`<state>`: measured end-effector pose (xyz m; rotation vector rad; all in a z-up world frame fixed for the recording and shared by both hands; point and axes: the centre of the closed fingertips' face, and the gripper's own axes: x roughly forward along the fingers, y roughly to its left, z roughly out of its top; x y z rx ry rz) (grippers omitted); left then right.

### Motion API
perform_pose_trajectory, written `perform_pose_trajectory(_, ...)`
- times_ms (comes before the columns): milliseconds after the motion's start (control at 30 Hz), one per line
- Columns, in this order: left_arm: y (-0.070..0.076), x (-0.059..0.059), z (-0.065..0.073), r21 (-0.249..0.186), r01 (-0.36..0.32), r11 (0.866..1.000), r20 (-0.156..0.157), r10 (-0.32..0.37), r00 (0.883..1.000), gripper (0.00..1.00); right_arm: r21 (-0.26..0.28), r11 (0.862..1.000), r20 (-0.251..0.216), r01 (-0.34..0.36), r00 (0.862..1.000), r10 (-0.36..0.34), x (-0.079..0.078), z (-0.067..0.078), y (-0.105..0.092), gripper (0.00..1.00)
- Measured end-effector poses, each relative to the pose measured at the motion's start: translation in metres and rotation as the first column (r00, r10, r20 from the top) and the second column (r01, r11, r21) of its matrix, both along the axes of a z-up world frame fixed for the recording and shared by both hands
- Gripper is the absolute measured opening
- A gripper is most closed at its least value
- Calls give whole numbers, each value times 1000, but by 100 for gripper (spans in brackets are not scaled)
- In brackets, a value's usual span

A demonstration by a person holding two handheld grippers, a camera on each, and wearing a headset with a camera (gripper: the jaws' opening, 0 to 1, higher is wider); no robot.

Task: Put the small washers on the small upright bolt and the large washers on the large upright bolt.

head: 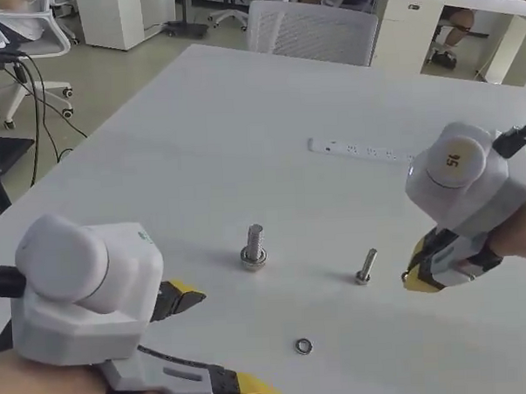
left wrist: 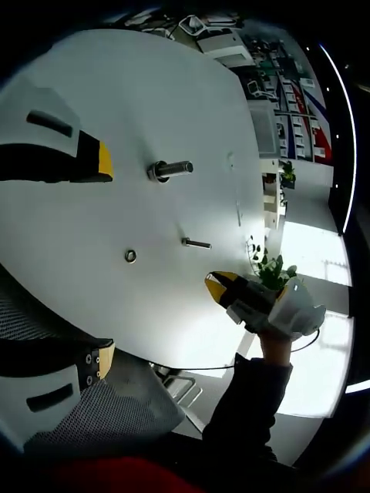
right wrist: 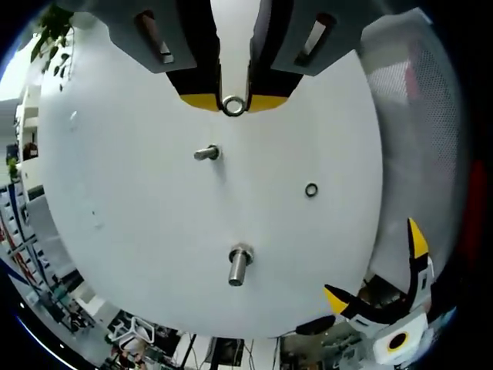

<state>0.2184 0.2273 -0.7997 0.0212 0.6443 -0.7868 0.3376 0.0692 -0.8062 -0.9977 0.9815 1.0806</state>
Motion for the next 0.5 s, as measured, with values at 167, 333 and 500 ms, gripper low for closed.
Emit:
perform_pose_trajectory(167,0,0,-1,1,-5,1000,-4,5,1000,83,0,1000,18,-25,1000,25,8,7,9,13)
perform_pose_trajectory(333,1,0,-1,1,-9,1000,-8,9,1000,83,2,999,24,-40,999,40,13,10,16,13)
perform_pose_trajectory(500,2,1,-2,2,-13,1000,-14,13,1000,83,1,998,33,-56,998,56,21,13,20,13)
